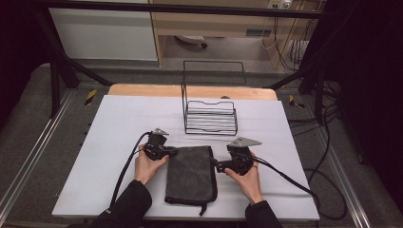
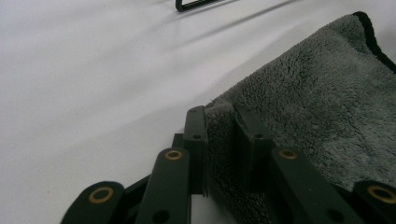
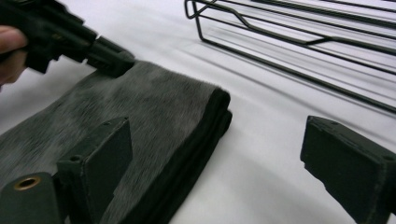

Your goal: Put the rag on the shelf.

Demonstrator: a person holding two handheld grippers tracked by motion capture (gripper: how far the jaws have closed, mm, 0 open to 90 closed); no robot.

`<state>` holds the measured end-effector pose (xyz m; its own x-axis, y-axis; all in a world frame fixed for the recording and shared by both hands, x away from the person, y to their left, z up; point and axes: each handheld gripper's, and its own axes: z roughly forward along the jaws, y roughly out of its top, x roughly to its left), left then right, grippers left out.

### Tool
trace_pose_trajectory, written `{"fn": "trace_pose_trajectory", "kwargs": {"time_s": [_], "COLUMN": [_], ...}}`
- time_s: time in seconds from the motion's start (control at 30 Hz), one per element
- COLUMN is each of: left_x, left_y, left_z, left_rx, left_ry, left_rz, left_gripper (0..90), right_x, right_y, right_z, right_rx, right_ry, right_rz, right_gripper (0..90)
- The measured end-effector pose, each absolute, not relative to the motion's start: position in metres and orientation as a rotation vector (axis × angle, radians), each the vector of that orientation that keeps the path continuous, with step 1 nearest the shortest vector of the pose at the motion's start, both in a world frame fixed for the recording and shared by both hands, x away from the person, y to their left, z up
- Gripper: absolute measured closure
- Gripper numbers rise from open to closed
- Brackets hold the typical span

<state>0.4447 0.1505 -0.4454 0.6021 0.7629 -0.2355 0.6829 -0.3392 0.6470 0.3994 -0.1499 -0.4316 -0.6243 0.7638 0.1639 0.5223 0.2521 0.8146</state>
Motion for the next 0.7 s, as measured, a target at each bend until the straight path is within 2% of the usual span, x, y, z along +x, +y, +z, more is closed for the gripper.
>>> {"fn": "trace_pose_trajectory", "kwargs": {"time_s": [0.47,0.7], "left_x": [0.444,0.444], "left_y": [0.151,0.151], "left_z": [-0.446,-0.446], "left_rx": [2.108,2.107], "left_ry": [1.112,1.104], "left_rz": [0.152,0.157], "left_gripper": [75.7,75.6], "right_x": [0.438,0.439], "right_y": [-0.124,-0.123], "right_z": [-0.449,-0.453], "right_rx": [1.271,1.327], "right_ry": [2.303,2.362], "right_rz": [1.238,1.212], "right_gripper": [43.4,52.8]}}
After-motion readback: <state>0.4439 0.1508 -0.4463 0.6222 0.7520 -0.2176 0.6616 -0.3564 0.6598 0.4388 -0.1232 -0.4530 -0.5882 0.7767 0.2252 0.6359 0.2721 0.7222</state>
